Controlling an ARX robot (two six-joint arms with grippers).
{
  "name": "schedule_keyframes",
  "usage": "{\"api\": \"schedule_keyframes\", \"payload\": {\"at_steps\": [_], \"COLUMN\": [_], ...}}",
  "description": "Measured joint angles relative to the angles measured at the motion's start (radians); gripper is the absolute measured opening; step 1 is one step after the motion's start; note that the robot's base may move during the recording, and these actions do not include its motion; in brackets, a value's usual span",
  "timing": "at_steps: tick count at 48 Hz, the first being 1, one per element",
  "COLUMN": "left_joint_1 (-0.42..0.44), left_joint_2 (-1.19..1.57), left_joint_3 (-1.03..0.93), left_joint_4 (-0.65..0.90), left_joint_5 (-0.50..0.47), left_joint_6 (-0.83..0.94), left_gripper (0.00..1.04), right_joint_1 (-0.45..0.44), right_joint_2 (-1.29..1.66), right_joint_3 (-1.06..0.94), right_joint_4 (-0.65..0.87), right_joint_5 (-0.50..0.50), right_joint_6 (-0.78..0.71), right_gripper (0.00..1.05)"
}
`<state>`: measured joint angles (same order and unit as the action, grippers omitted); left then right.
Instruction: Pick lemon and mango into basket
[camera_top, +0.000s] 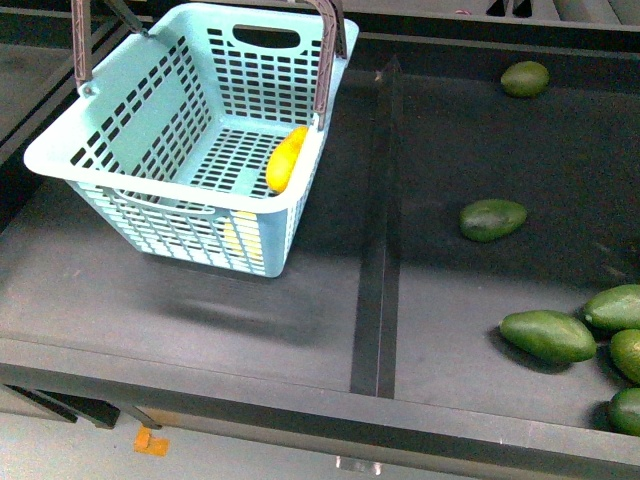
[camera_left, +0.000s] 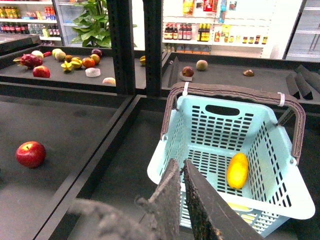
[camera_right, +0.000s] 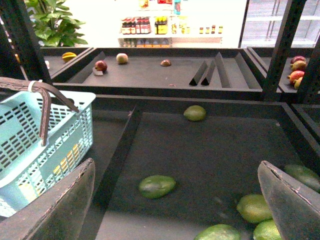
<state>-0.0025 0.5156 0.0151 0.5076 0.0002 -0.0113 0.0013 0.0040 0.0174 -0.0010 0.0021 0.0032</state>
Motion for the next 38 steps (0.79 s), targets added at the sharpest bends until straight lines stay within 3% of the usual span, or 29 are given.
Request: {"api": "schedule_keyframes", "payload": {"at_steps": [32, 38], "left_joint_1": [0.0, 0.0], "left_joint_2": [-0.334, -0.503], "left_joint_3": [0.0, 0.0], "left_joint_4": [-0.326, -0.502], "left_joint_5": [0.0, 0.0], "left_joint_6": [0.0, 0.0], "left_gripper": [0.04, 0.04], "right_joint_1": [0.0, 0.0], "right_joint_2": [0.0, 0.0], "right_joint_3": [0.0, 0.0], "right_joint_4": [0.0, 0.0], "right_joint_5": [0.0, 0.0], "right_joint_6": [0.0, 0.0], "right_gripper": [0.96, 0.96]}}
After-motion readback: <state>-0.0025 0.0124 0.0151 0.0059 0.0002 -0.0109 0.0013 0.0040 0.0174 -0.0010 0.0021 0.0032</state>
